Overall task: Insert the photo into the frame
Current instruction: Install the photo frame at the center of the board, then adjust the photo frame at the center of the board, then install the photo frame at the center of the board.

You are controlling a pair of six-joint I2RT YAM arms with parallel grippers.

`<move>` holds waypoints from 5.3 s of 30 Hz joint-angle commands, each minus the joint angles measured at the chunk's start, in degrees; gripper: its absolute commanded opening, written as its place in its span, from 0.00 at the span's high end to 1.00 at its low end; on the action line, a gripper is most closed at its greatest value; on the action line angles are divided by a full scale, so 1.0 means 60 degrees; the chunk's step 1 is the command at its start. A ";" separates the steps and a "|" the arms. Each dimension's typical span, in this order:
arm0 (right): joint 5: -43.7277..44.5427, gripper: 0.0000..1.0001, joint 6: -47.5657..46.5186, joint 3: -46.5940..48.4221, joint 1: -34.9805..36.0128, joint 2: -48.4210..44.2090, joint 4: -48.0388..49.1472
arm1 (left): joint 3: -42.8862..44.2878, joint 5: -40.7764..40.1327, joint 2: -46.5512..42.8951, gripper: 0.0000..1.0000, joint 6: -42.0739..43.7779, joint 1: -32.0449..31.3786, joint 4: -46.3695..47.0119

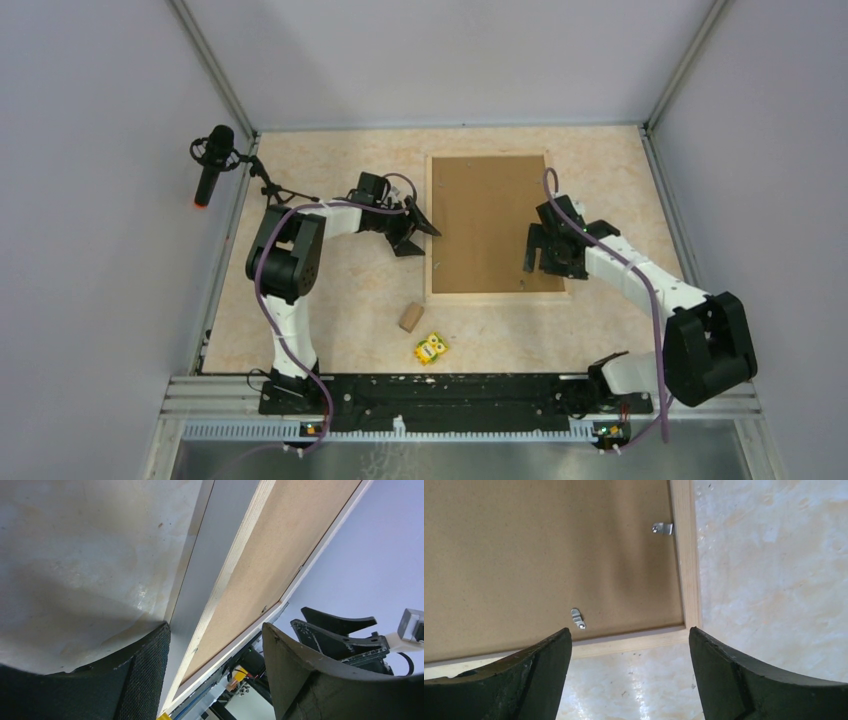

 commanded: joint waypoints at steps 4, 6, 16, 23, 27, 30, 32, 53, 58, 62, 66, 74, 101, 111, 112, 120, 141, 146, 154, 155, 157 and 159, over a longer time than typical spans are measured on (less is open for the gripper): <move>0.0184 0.10 -0.0795 0.1196 -0.1290 0.0318 0.1652 | -0.0361 -0.0558 0.0353 0.27 0.0126 -0.0089 -0.0183; -0.0142 0.10 -0.0942 0.1620 -0.1783 0.1024 0.1888 | -0.0310 -0.0609 0.0282 0.27 0.0243 -0.0105 -0.0151; 0.0353 0.33 -0.1591 0.4104 -0.2199 0.4845 0.2091 | -0.0080 -0.0510 0.0378 0.22 0.0885 -0.0106 0.0136; 0.0301 0.51 -0.1685 0.4012 -0.2354 0.5422 0.2480 | -0.1388 0.0890 -0.1041 0.20 0.0454 0.0061 0.3280; 0.0105 0.65 -0.1228 0.2945 -0.2351 0.5011 0.3188 | -0.1515 0.1558 -0.1839 0.11 0.0213 0.0005 0.4350; 0.0046 0.73 -0.0749 0.2323 -0.2358 0.4862 0.3455 | -0.1139 0.1562 -0.2278 0.09 0.0819 -0.0029 0.3833; -0.0074 0.77 -0.0431 0.1890 -0.2358 0.4733 0.3675 | -0.0949 0.1385 -0.2591 0.08 0.1331 -0.0043 0.3345; -0.0711 1.00 0.3841 -0.1799 -0.2319 0.1446 0.4124 | -0.0560 0.1623 -0.3188 0.08 0.1804 -0.0588 0.2723; -0.0910 1.00 0.6216 -0.2973 -0.1257 0.0501 0.5363 | -0.0553 0.1693 -0.3113 0.08 0.1808 -0.0584 0.2714; -0.0224 1.00 0.6929 -0.2937 -0.0009 -0.0021 0.5067 | -0.0488 0.1704 -0.3119 0.07 0.1873 -0.0589 0.2605; 0.0140 0.93 0.5987 -0.2974 0.0043 -0.0883 0.4546 | -0.0496 0.1763 -0.3150 0.08 0.1838 -0.0625 0.2606; -0.0317 0.25 0.0853 -0.1140 -0.0775 -0.0848 0.4452 | -0.0883 0.2350 -0.3833 0.07 0.0951 -0.0794 0.3705; -0.0180 0.28 0.4903 0.3068 -0.1974 0.4620 0.1977 | -0.1110 0.2436 -0.3558 0.06 0.0679 -0.0868 0.4018; -0.0357 0.28 0.5285 0.3573 -0.1950 0.5392 0.1726 | -0.1126 0.2352 -0.3511 0.06 0.0759 -0.0868 0.3967; -0.0336 0.28 0.5303 0.3642 -0.1935 0.5465 0.1657 | -0.1125 0.2388 -0.3454 0.06 0.0739 -0.0868 0.3965; 0.0409 0.29 0.5110 0.4349 -0.1393 0.5873 0.0610 | -0.1154 0.2353 -0.3543 0.06 0.0709 -0.0867 0.4042; 0.0352 0.49 0.4189 0.3625 -0.1298 0.6205 0.0823 | -0.1067 0.2309 -0.3609 0.06 0.0856 -0.0867 0.3842; 0.0468 0.57 0.3918 0.3522 -0.1358 0.6045 0.0739 | -0.1079 0.2394 -0.3528 0.06 0.0786 -0.0868 0.3893; 0.0641 0.71 0.3329 0.3227 -0.1533 0.5786 0.0736 | -0.1081 0.2306 -0.3622 0.06 0.0862 -0.0867 0.3861; 0.0706 0.72 0.3249 0.3206 -0.1557 0.5789 0.0721 | -0.1092 0.2328 -0.3584 0.06 0.0842 -0.0867 0.3861; 0.0801 0.77 0.3017 0.3192 -0.1612 0.5796 0.0796 | -0.1127 0.2428 -0.3548 0.06 0.0724 -0.0881 0.3996; 0.0903 0.86 0.2807 0.3266 -0.1688 0.5872 0.0704 | -0.1153 0.2420 -0.3610 0.06 0.0690 -0.0896 0.4073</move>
